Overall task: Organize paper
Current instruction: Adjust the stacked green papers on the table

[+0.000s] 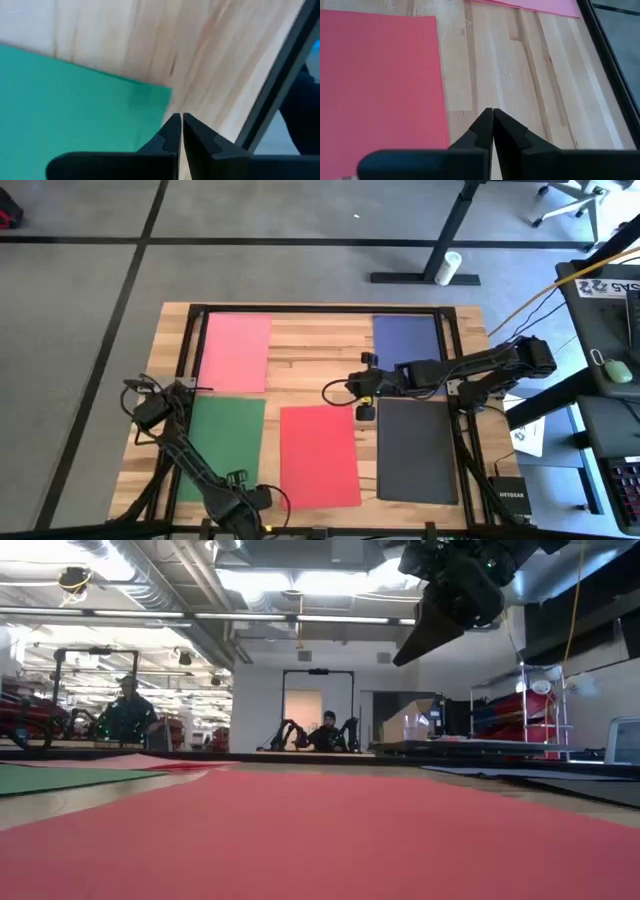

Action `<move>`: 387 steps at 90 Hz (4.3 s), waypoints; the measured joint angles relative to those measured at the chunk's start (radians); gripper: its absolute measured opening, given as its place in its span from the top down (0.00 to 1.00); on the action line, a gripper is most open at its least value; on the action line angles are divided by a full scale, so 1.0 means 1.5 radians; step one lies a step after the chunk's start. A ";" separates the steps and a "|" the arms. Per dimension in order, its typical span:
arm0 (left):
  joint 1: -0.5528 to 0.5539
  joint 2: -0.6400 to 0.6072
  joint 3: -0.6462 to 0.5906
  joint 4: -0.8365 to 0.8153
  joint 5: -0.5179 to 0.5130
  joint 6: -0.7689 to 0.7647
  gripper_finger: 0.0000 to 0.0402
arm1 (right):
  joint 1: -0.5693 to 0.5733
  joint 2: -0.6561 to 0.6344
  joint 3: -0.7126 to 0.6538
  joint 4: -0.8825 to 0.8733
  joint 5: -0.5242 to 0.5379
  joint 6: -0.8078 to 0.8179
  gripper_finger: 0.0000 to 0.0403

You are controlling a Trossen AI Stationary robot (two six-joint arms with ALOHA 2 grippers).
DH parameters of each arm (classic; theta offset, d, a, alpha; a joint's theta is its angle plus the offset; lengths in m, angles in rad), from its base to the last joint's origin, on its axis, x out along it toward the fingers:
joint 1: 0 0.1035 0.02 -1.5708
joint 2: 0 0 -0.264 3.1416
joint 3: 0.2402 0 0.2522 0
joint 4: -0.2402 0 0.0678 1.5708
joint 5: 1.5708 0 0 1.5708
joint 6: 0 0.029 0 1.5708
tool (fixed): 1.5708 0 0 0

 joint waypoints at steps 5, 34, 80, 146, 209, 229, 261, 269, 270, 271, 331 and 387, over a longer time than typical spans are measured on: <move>-0.003 0.000 -0.008 0.004 0.001 -0.002 1.00 | 0.000 0.000 0.000 0.000 0.000 0.000 1.00; -0.003 0.001 -0.022 -0.022 0.001 -0.014 1.00 | 0.000 0.000 0.000 -0.001 0.000 0.000 1.00; 0.000 0.001 -0.022 -0.026 -0.005 -0.016 1.00 | 0.000 0.000 0.000 -0.003 0.000 0.000 1.00; -0.010 0.000 0.024 -0.017 -0.022 -0.038 1.00 | 0.000 0.000 0.000 -0.002 0.000 0.000 1.00; -0.009 0.000 0.054 -0.054 -0.028 -0.041 1.00 | 0.023 0.000 0.000 -0.011 0.010 -0.001 1.00; -0.033 0.000 0.003 -0.054 0.049 -0.074 1.00 | 0.022 0.000 0.000 -0.020 0.011 -0.001 1.00; -0.051 -0.002 -0.048 -0.067 0.087 -0.086 1.00 | 0.022 0.000 0.000 -0.020 0.012 -0.001 1.00; -0.049 -0.003 -0.052 -0.069 0.088 -0.085 1.00 | 0.022 0.000 0.000 -0.020 0.012 -0.001 1.00; -0.049 -0.003 -0.052 -0.069 0.088 -0.083 1.00 | 0.022 0.000 0.000 -0.020 0.012 -0.001 1.00; -0.049 -0.003 -0.053 -0.069 0.089 -0.082 1.00 | 0.022 0.000 0.000 -0.020 0.012 -0.001 1.00; -0.044 -0.001 -0.054 -0.097 0.075 -0.071 1.00 | 0.022 0.000 0.000 -0.019 0.012 -0.001 1.00; -0.038 0.000 -0.055 -0.110 0.063 -0.072 1.00 | 0.021 0.023 0.000 0.101 -0.023 -0.007 1.00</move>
